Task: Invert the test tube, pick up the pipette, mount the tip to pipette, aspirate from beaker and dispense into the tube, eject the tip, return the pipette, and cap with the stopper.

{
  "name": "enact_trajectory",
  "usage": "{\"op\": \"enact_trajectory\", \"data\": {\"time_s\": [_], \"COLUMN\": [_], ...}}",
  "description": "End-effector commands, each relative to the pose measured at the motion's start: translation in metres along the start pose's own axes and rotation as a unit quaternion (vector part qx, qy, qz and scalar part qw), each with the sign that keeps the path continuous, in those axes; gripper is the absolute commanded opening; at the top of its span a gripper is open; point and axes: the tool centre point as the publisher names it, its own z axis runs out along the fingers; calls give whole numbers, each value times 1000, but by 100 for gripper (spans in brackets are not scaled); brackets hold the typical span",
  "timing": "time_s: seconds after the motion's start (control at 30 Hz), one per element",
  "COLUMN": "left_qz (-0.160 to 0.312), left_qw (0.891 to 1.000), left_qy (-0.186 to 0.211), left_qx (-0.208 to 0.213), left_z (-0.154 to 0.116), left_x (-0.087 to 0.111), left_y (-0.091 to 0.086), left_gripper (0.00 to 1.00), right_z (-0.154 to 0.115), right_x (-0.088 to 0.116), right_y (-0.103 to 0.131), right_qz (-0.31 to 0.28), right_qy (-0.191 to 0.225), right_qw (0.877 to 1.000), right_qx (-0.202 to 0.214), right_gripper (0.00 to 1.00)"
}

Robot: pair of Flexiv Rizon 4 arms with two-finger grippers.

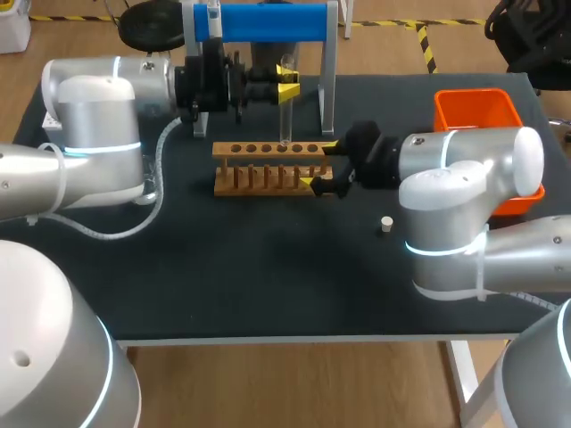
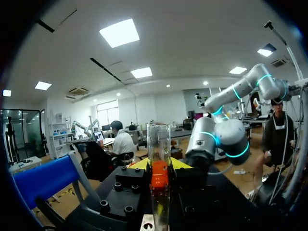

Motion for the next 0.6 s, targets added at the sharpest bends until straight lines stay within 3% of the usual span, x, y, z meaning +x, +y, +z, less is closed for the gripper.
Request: {"op": "enact_trajectory", "data": {"time_s": [0.03, 0.33, 0.6], "left_qz": [-19, -64, -53], "left_qw": [1000, 998, 998], "left_qy": [0, -21, -33], "left_qx": [-10, -12, -2], "left_z": [6, 9, 11], "left_x": [-11, -22, -27], "left_y": [-4, 2, 9], "left_gripper": [0, 0, 0], "right_z": [1, 1, 1], "right_x": [0, 0, 0], "right_y": [0, 0, 0], "right_qz": [0, 0, 0], "right_qy": [0, 0, 0], "right_qw": [1000, 1000, 1000], "right_qx": [0, 0, 0], "right_gripper": [100, 100, 100]}}
